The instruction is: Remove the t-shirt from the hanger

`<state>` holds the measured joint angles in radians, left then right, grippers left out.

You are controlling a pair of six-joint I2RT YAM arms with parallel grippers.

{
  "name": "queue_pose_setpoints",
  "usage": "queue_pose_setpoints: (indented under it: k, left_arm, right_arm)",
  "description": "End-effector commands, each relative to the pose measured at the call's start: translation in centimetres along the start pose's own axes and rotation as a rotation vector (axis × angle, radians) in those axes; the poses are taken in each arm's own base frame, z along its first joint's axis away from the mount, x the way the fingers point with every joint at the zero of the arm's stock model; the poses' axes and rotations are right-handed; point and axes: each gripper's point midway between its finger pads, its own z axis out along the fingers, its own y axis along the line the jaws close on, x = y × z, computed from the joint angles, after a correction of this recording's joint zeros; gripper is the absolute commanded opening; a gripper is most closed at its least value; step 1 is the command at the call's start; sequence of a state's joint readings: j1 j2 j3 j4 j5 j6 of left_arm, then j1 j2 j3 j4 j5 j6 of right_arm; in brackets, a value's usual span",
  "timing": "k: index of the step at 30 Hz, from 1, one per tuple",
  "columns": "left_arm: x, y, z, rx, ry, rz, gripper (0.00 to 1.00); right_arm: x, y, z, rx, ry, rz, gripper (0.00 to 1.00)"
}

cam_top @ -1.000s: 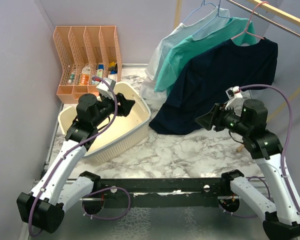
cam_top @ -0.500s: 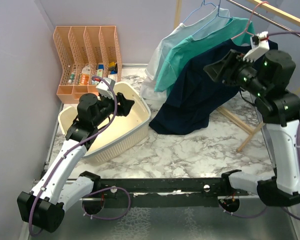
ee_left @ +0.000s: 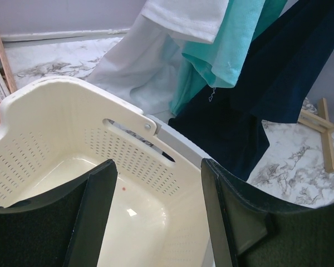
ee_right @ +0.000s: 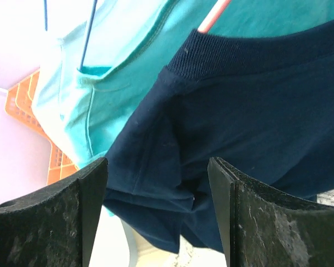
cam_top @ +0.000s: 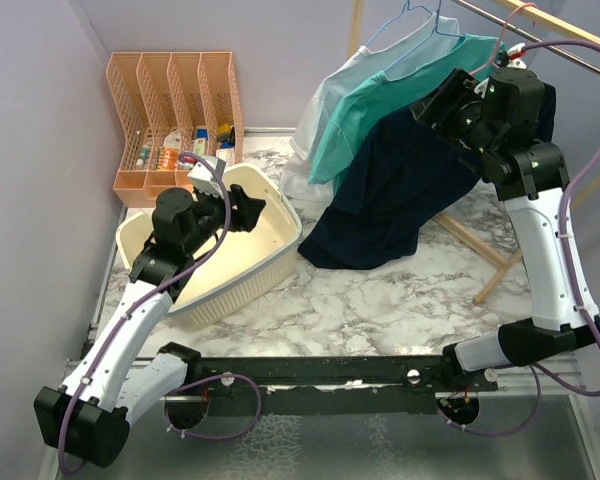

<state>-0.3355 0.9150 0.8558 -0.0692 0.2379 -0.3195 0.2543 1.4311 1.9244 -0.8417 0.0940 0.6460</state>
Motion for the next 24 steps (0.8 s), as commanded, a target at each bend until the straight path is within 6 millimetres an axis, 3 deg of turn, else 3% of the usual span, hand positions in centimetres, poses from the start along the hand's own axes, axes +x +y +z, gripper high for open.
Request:
queue_pose_setpoints:
  k: [1, 7, 12, 20, 24]
  left_arm:
    - [-0.7, 0.1, -0.3, -0.004, -0.034, -0.014, 0.65]
    - [-0.8, 0.1, -0.3, 0.002, -0.036, -0.025, 0.65]
    - [-0.7, 0.0, -0.2, 0.009, -0.033, -0.034, 0.65]
    - [-0.5, -0.1, -0.1, 0.016, -0.028, -0.045, 0.65]
    - [-0.3, -0.1, 0.0, 0.019, -0.023, -0.047, 0.65]
  right_arm:
    - [-1.8, 0.3, 0.4, 0.011, -0.098, 0.071, 0.73]
    - [-2.3, 0.2, 0.7, 0.025, -0.130, 0.094, 0.73]
    - [-2.8, -0.8, 1.7, 0.108, -0.153, 0.116, 0.71]
    - [-3.8, -0.7, 3.1, 0.166, -0.188, 0.095, 0.67]
    - [-3.6, -2.0, 3.1, 0.253, -0.180, 0.057, 0.66]
